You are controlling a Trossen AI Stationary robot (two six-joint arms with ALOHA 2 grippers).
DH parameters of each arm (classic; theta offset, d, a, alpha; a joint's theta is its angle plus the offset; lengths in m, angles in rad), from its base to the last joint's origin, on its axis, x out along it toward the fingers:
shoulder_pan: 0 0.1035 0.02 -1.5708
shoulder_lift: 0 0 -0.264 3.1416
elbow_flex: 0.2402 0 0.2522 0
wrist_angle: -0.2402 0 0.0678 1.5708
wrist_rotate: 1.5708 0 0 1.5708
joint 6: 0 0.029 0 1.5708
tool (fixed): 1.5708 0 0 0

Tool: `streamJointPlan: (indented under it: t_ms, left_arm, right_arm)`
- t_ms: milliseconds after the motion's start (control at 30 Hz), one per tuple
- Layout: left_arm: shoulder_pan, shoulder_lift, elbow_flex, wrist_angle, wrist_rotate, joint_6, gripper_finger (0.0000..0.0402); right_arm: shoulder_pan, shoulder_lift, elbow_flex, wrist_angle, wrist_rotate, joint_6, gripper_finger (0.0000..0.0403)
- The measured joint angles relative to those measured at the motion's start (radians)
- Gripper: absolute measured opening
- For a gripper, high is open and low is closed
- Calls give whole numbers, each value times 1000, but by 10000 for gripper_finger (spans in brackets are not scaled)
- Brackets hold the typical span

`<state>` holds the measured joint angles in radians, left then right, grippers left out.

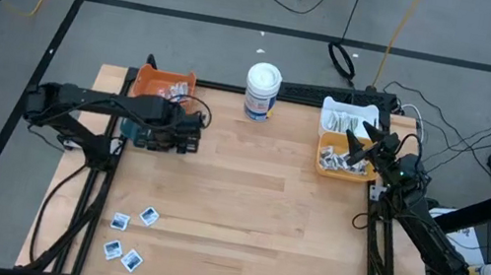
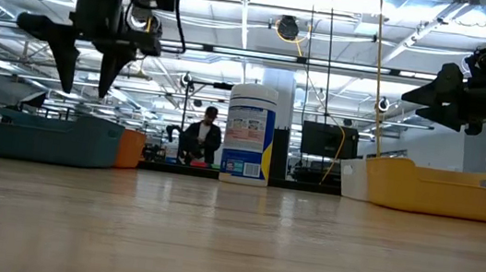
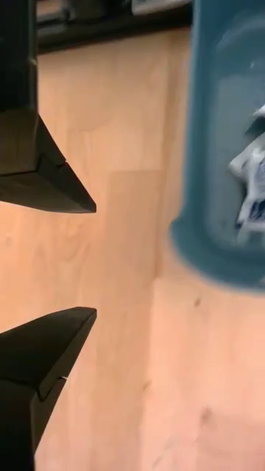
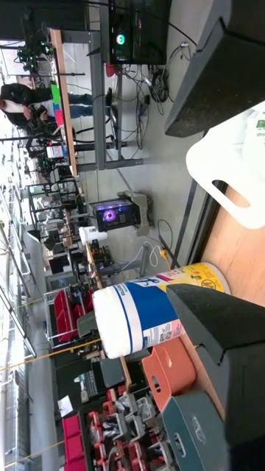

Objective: Pick & Place First Aid Supplies
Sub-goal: Put the blue pad into the blue bin

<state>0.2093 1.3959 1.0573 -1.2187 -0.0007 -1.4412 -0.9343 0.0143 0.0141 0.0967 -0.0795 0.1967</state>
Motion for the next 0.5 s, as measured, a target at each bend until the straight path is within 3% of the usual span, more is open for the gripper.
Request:
streamJointPlan:
  t_ms: [500]
  left_arm:
    - [-501,14,4,-9,66,-422,244]
  right_arm:
    - [0,0,0,0,0,0,337]
